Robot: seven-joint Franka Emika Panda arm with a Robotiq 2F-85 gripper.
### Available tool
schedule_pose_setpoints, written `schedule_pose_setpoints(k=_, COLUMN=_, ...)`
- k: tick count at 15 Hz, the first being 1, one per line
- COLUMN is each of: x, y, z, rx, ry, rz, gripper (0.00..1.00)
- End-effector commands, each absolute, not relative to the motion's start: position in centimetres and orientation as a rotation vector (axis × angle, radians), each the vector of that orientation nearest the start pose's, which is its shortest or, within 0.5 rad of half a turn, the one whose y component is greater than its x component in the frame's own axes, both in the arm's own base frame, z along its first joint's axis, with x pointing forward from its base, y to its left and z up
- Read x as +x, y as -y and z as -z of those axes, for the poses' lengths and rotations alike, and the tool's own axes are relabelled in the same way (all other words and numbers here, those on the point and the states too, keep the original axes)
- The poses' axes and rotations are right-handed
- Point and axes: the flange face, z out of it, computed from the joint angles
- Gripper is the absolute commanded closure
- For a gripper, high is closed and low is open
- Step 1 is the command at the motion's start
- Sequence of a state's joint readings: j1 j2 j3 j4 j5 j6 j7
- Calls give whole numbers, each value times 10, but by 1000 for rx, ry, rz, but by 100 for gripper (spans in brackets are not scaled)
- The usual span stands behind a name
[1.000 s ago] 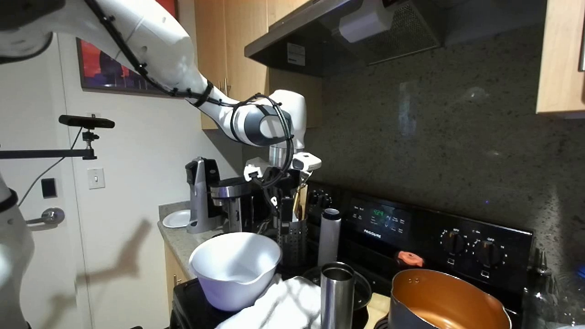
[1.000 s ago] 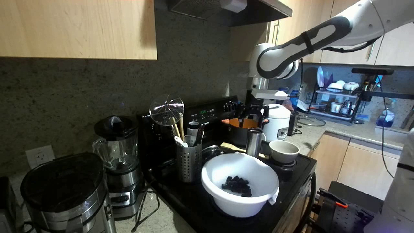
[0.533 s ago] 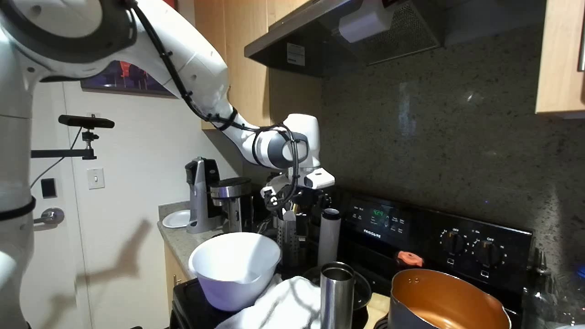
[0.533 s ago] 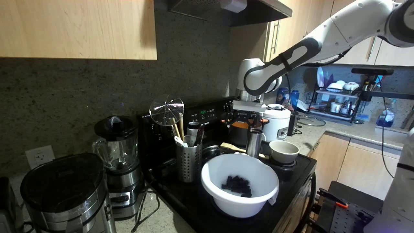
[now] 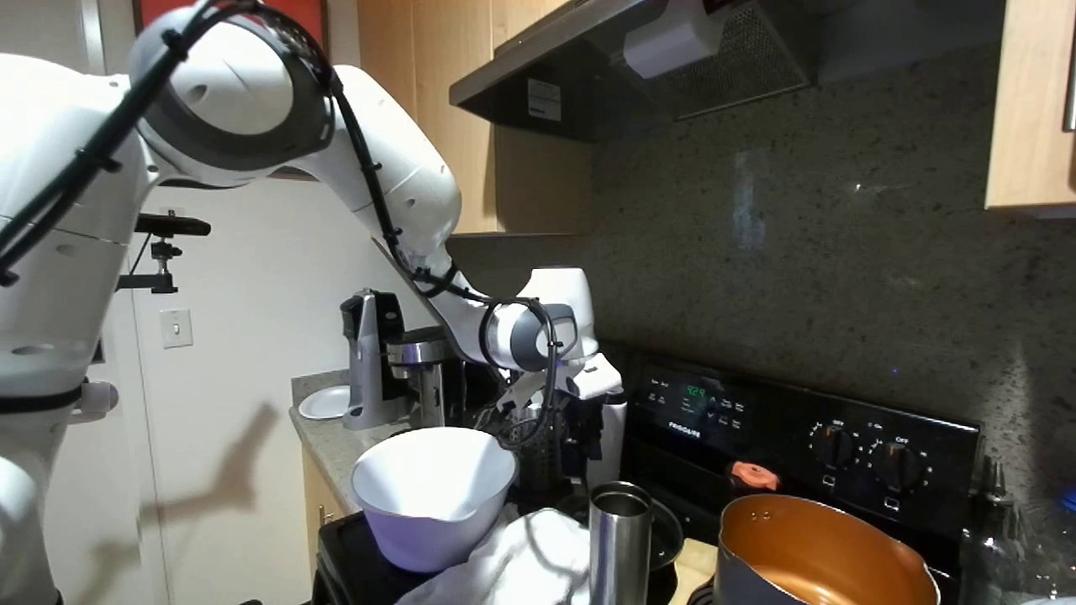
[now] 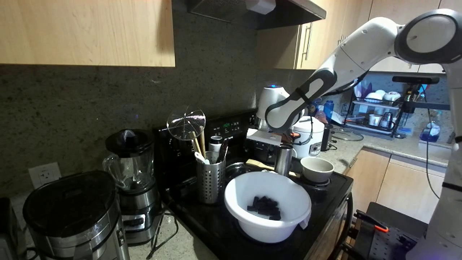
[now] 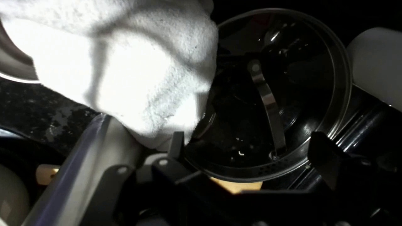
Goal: Put the glass lid on the grey pot
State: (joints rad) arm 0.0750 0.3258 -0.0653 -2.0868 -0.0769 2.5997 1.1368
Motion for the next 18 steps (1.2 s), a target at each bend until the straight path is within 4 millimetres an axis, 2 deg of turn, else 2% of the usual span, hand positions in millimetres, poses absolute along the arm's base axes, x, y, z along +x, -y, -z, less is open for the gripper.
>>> schedule_pose_setpoints(k=1, x=620, y=-9, z=-262, rx=-2631, ry=-1636, rz=384, gripper=0)
schedule_pose_setpoints(k=6, x=637, y=-11, z=-226, rx=-2626, ry=-1712, rz=413, gripper=0)
schedule_pose_setpoints(k=10, x=650, y=-22, z=-218, rx=-2628, ry=-1719, rz=427, gripper=0)
schedule_pose_setpoints(k=11, x=653, y=-26, z=-219, rx=-2630, ry=-1714, rz=438, gripper=6)
schedule_pose_setpoints(k=12, x=655, y=-29, z=-220, rx=-2633, ry=-1709, rz=447, gripper=26)
schedule_pose_setpoints(k=14, x=659, y=-33, z=-223, rx=-2638, ry=-1696, rz=469, gripper=32)
schedule_pose_setpoints(k=18, x=662, y=-34, z=-224, rx=-2648, ry=-1687, rz=492, gripper=63)
